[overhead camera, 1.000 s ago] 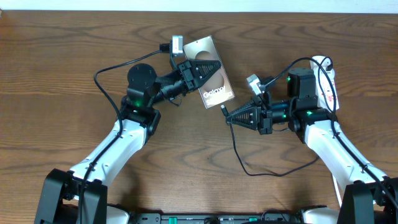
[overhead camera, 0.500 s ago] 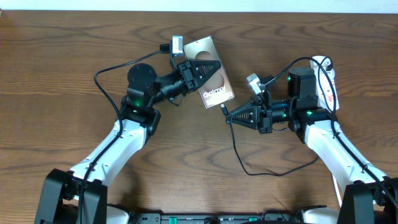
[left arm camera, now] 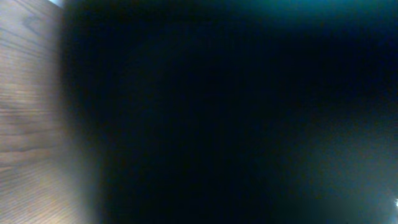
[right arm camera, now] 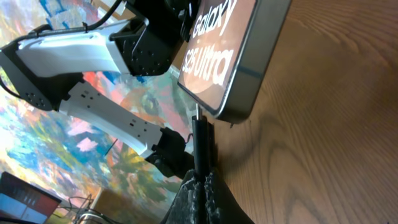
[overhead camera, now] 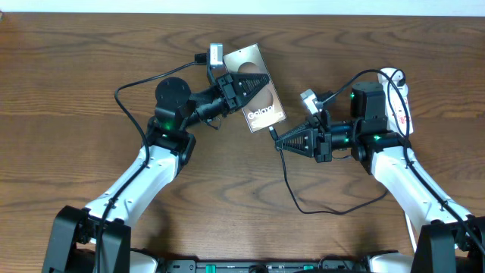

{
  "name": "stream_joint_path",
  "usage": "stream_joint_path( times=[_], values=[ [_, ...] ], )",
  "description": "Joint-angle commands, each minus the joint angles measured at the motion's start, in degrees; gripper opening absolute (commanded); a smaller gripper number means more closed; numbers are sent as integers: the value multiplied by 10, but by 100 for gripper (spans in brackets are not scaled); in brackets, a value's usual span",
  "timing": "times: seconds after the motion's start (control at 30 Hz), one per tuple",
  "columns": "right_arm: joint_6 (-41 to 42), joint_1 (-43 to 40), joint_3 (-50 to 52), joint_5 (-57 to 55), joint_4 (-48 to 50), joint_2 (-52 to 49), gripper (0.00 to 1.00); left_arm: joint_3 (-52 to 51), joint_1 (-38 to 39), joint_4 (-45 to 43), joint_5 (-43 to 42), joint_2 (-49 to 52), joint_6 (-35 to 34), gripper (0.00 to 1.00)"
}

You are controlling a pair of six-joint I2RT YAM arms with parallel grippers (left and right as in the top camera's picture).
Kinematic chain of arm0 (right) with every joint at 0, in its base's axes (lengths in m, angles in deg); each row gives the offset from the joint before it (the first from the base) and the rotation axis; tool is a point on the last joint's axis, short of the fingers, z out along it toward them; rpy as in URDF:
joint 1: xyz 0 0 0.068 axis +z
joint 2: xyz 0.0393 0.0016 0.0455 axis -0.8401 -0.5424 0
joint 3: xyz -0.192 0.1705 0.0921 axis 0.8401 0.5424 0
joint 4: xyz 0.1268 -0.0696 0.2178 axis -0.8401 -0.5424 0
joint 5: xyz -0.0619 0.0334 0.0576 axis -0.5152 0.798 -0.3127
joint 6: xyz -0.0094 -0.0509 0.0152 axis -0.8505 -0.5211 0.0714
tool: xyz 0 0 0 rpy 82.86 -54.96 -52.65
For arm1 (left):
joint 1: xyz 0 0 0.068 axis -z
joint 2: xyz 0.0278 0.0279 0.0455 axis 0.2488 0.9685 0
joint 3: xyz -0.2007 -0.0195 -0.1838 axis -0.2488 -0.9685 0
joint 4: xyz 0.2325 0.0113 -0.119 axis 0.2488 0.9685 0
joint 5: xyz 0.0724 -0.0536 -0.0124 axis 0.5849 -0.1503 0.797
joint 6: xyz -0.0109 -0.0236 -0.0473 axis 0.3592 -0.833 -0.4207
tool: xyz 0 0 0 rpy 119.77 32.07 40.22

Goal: Plug charger to phone and switch on socket

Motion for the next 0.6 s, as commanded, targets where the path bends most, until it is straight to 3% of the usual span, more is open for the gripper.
stream_joint_path(
  times=[0.0,0.23,0.57],
  values=[
    [27,5,-5,4,13,4,1,9,0,-10,1,-14,-1,7],
    [86,5,-5,-3,64,4,1,9,0,-10,1,-14,-1,7],
    [131,6,-5,-24,54,4,1,9,0,-12,19,-14,-1,8]
  ],
)
